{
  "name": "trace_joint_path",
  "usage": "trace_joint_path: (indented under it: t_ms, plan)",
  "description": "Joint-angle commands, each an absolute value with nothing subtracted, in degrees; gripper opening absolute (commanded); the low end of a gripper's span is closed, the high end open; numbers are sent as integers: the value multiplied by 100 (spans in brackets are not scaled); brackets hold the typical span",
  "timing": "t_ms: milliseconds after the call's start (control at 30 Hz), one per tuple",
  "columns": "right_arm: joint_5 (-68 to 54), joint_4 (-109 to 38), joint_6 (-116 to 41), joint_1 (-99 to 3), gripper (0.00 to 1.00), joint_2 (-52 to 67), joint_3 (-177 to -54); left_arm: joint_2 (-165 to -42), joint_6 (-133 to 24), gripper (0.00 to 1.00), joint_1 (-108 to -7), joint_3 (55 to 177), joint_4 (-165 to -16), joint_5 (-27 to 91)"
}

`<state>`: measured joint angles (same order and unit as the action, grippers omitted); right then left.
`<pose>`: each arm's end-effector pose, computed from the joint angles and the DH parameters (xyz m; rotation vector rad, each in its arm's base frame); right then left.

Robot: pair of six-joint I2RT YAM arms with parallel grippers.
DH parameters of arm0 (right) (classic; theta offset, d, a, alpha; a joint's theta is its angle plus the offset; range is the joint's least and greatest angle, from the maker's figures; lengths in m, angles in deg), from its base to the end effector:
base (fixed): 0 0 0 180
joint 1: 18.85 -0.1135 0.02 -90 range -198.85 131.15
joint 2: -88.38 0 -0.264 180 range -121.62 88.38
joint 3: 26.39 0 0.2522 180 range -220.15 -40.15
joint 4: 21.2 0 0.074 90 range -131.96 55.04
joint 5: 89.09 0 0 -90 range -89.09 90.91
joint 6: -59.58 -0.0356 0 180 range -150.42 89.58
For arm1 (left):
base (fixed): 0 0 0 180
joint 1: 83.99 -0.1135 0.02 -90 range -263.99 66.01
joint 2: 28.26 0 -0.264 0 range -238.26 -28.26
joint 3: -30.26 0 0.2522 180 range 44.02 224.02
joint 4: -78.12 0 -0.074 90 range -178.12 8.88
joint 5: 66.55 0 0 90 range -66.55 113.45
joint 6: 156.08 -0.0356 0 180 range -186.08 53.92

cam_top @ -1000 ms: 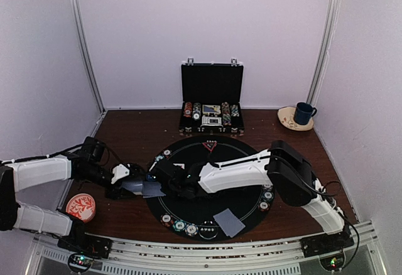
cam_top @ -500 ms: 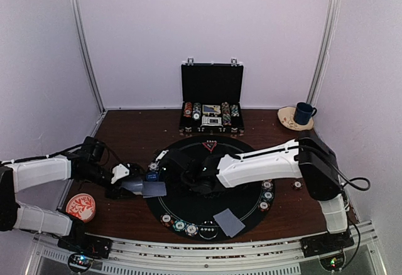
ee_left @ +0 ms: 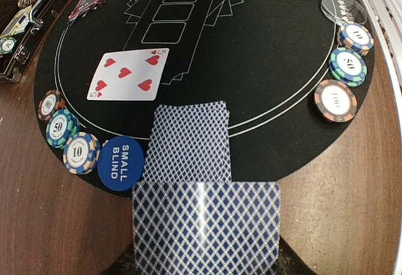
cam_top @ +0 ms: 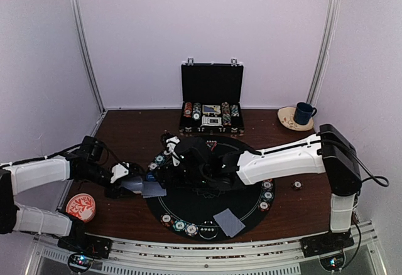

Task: Distribute texas hold em gaming equipment
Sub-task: Pick up the poker card from the face-down deck piles.

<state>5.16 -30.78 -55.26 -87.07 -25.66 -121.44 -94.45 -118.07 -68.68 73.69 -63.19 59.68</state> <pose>0.1739 0.4282 0.2202 -0.7679 2.0619 0.8923 0.1826 -0.0718 0.1672 1.5113 1.9062 -0.5587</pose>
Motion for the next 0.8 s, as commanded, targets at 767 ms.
trace_joint_path:
  t_ms: [767]
  plan:
    - [-2174, -1517, -7981, -8411, 83, -4763, -13726, -9216, -12003, 11, -6888, 7379, -6187, 6340]
